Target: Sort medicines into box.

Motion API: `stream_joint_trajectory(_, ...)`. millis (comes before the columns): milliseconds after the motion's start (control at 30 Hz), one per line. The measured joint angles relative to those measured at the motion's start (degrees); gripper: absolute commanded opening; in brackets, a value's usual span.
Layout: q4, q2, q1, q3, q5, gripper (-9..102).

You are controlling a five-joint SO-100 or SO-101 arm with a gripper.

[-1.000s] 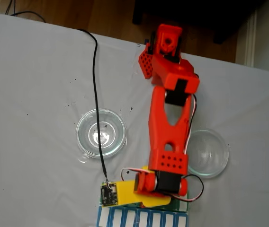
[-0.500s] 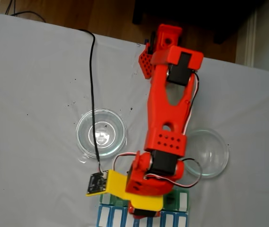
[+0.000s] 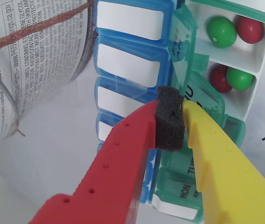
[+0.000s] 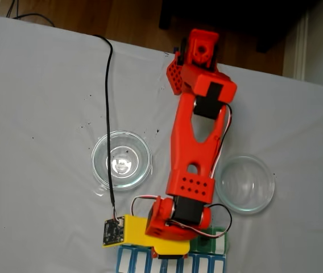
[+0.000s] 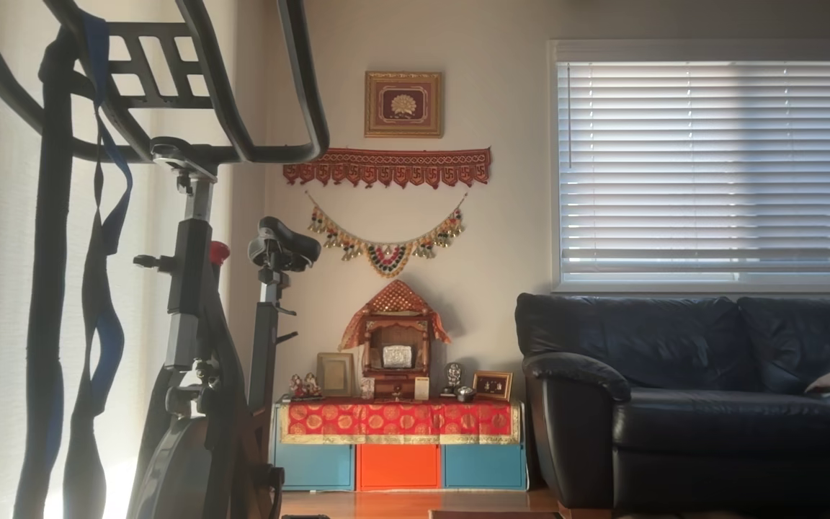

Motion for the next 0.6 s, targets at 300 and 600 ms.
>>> stream_joint_trajectory(300, 8.3, -2.5, 0.6, -5.9, -3.5, 1)
stream_joint_trajectory(600, 15.6, -7.3, 0.7, -12.4, -7.0, 1)
